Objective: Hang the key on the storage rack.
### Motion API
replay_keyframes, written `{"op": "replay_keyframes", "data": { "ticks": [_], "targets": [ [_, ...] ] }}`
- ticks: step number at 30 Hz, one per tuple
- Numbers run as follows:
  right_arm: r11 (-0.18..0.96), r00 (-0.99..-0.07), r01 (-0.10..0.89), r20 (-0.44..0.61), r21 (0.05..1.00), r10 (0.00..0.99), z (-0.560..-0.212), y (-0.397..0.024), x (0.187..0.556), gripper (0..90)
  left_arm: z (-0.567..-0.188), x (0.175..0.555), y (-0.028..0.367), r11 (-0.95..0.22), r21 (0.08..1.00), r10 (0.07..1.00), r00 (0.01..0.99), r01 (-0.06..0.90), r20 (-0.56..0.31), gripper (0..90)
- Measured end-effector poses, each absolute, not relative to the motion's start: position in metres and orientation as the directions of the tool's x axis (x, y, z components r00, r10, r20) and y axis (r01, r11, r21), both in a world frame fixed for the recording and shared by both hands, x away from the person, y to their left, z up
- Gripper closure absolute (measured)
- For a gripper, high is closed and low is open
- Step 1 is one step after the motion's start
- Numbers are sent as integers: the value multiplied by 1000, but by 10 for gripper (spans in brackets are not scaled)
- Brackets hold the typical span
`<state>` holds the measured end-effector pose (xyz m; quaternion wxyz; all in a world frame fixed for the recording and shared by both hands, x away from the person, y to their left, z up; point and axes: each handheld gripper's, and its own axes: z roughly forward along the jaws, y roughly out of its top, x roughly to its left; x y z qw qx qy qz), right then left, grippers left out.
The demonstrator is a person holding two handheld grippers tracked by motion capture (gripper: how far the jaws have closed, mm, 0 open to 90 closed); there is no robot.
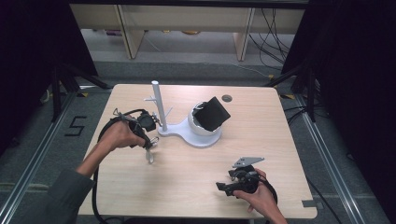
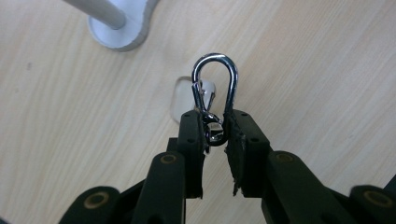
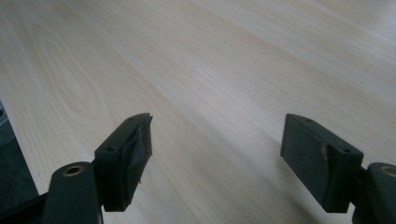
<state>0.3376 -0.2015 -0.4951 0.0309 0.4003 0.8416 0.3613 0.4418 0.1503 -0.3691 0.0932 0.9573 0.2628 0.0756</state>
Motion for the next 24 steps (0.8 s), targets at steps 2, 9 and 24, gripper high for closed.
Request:
{"op": "replay_keyframes", "data": {
  "ticks": [2,9,24],
  "targets": [
    [409,-671,660,249,630,699,-495,-200,336,256,-359,443,155,-837,228,530,841,498,106,750],
    [406,-674,651,242,641,698,-495,-201,337,256,-328,449,172,-799,272,584,801,537,131,750],
    [417,-680,651,241,634,693,-496,-200,336,257,-286,467,183,-750,319,648,741,579,176,750]
  ]
}}
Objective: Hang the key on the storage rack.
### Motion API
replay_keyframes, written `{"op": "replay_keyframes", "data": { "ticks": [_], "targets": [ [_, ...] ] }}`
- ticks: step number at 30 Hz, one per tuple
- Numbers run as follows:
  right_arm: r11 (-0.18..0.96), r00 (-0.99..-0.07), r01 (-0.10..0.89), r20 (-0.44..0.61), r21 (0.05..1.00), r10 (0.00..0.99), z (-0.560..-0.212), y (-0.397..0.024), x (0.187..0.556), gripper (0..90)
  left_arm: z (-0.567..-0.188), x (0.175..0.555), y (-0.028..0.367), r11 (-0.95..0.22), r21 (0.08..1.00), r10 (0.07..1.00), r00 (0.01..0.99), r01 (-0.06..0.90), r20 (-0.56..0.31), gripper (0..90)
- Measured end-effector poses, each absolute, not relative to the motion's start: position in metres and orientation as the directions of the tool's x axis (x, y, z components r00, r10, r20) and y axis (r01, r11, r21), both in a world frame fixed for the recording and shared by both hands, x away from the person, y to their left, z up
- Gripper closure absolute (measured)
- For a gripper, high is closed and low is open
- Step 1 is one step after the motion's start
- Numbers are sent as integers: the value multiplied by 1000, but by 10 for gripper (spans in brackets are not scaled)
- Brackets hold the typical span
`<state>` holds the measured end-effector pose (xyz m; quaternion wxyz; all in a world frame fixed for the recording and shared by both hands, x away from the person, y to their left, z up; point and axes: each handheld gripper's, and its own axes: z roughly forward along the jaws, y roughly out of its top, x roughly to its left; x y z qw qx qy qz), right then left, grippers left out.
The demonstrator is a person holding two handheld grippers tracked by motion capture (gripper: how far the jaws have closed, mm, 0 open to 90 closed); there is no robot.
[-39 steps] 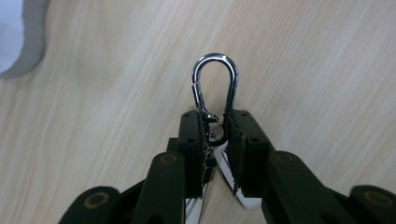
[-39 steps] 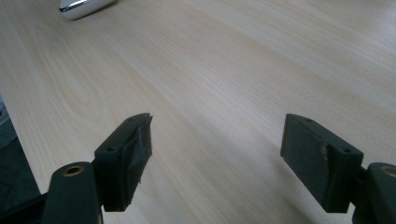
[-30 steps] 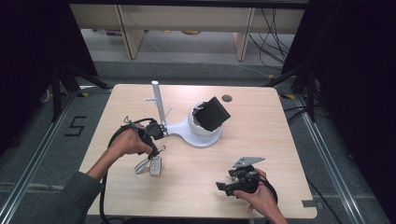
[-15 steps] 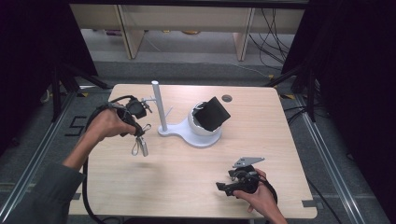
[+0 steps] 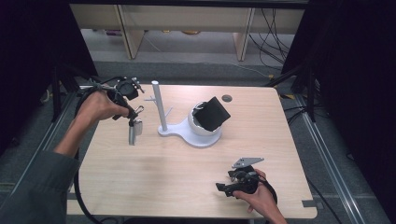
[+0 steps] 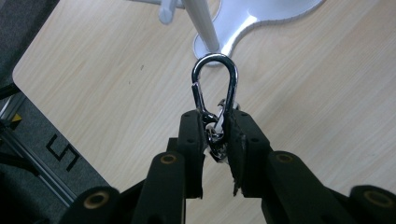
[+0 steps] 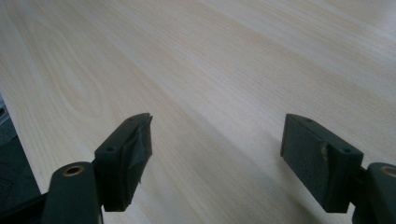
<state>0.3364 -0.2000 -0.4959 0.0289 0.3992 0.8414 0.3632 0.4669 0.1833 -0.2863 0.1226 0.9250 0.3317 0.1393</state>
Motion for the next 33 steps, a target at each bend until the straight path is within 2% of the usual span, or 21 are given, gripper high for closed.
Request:
{"op": "replay_keyframes", "data": {
  "ticks": [14,27,33],
  "targets": [
    [423,-682,646,234,635,693,-496,-200,338,257,-276,489,177,-714,351,686,706,606,177,750],
    [423,-687,642,234,640,688,-495,-201,337,257,-290,502,170,-714,319,690,704,623,170,749],
    [423,-687,642,235,640,687,-495,-201,337,257,-299,506,168,-697,337,704,693,633,154,749]
  ]
}}
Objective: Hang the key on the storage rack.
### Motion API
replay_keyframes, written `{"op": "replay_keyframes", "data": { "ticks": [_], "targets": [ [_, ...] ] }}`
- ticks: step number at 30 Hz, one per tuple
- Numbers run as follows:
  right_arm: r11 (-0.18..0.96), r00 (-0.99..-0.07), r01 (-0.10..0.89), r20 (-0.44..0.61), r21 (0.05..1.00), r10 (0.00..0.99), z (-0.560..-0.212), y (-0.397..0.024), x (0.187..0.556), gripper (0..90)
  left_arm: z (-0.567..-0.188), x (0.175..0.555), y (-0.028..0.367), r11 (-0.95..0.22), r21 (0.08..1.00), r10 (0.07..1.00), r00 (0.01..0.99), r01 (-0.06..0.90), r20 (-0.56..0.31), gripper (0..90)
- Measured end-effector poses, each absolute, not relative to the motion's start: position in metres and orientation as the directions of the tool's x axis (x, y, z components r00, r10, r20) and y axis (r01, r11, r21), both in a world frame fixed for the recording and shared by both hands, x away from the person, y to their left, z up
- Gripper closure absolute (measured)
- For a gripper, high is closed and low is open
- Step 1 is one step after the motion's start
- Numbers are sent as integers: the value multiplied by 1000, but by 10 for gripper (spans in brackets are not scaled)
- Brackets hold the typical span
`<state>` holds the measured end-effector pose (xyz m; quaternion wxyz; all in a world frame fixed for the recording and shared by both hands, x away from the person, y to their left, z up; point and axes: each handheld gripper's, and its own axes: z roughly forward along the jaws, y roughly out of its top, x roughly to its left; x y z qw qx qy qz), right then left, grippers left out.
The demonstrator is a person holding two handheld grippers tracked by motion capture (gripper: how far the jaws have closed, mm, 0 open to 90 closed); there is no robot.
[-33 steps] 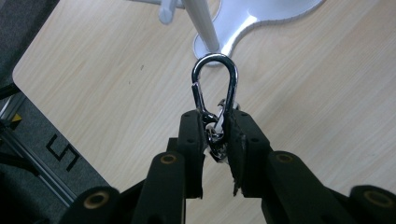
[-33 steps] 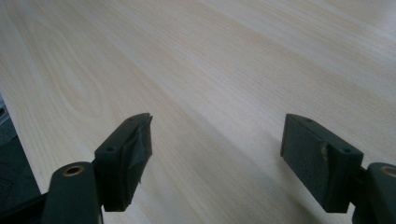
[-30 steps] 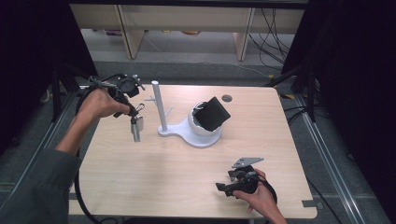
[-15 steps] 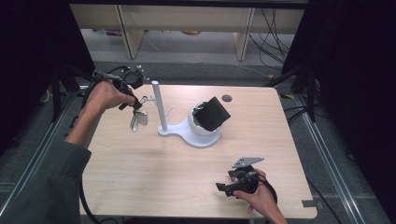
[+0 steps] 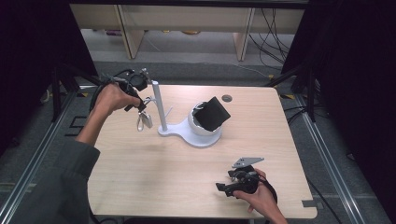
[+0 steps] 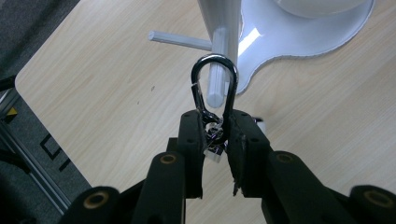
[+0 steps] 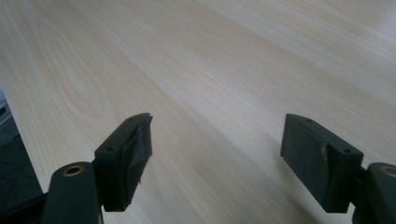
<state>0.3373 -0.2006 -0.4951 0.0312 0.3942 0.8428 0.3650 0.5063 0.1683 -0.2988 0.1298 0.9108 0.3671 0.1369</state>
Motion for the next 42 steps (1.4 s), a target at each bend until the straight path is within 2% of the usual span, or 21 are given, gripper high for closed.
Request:
{"op": "replay_keyframes", "data": {
  "ticks": [16,22,29,31,34,37,42],
  "targets": [
    [432,-694,638,234,637,681,-496,-200,337,256,-313,514,164,-682,378,712,688,626,143,749],
    [429,-692,642,238,636,682,-495,-200,337,256,-313,514,167,-687,384,708,688,617,160,710],
    [417,-687,641,240,644,686,-494,-201,338,256,-310,503,170,-686,388,704,696,616,140,607],
    [420,-687,643,239,640,686,-493,-202,338,256,-311,498,169,-689,397,699,701,606,143,606],
    [418,-686,642,239,643,687,-494,-201,337,256,-313,493,168,-690,405,694,706,599,138,546],
    [402,-679,646,249,649,691,-495,-199,336,256,-317,486,166,-694,406,686,717,594,125,539],
    [403,-680,644,246,650,690,-495,-200,336,256,-322,481,168,-667,434,700,709,606,86,427]
  ]
}}
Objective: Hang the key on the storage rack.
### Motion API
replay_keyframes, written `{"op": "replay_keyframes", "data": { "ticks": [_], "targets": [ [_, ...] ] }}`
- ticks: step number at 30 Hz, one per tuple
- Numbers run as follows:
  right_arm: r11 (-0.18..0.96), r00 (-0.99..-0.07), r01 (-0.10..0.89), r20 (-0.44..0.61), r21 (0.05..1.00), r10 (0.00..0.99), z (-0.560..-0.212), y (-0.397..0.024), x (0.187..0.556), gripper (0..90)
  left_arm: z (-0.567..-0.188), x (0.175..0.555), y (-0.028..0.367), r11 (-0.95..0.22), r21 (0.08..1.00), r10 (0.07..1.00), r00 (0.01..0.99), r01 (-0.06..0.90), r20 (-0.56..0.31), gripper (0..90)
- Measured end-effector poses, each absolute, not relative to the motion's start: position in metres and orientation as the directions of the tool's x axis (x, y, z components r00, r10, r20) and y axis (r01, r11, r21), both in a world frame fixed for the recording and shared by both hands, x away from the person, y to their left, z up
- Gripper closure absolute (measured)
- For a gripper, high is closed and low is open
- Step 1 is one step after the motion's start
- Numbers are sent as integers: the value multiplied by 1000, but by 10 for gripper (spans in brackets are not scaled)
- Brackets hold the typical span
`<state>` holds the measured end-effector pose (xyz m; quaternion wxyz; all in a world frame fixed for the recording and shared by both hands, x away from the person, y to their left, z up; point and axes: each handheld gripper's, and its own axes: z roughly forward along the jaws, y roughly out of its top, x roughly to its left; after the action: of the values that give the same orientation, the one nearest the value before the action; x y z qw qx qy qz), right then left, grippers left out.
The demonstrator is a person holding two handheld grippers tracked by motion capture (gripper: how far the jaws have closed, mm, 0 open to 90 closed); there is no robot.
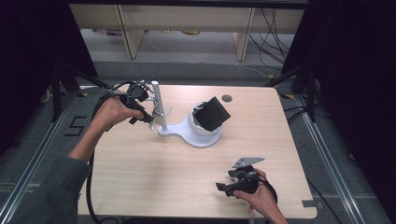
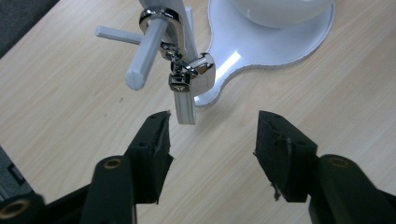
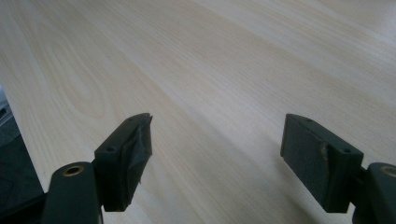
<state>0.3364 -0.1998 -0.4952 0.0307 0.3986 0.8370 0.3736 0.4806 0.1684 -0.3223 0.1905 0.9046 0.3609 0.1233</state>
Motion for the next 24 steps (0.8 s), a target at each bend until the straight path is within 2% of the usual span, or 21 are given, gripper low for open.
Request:
{"op": "replay_keyframes", "data": {
  "ticks": [2,4,7,24],
  "targets": [
    [401,-679,645,248,650,691,-495,-200,336,256,-324,479,171,-672,439,695,712,596,99,393],
    [418,-686,642,238,642,688,-493,-201,337,256,-327,475,174,-642,482,711,698,596,83,360],
    [414,-685,642,241,645,687,-493,-201,337,256,-331,469,179,-630,501,712,699,594,68,327],
    [419,-685,643,238,641,689,-493,-202,337,256,-368,438,185,-656,511,672,738,556,59,272]
  ]
}}
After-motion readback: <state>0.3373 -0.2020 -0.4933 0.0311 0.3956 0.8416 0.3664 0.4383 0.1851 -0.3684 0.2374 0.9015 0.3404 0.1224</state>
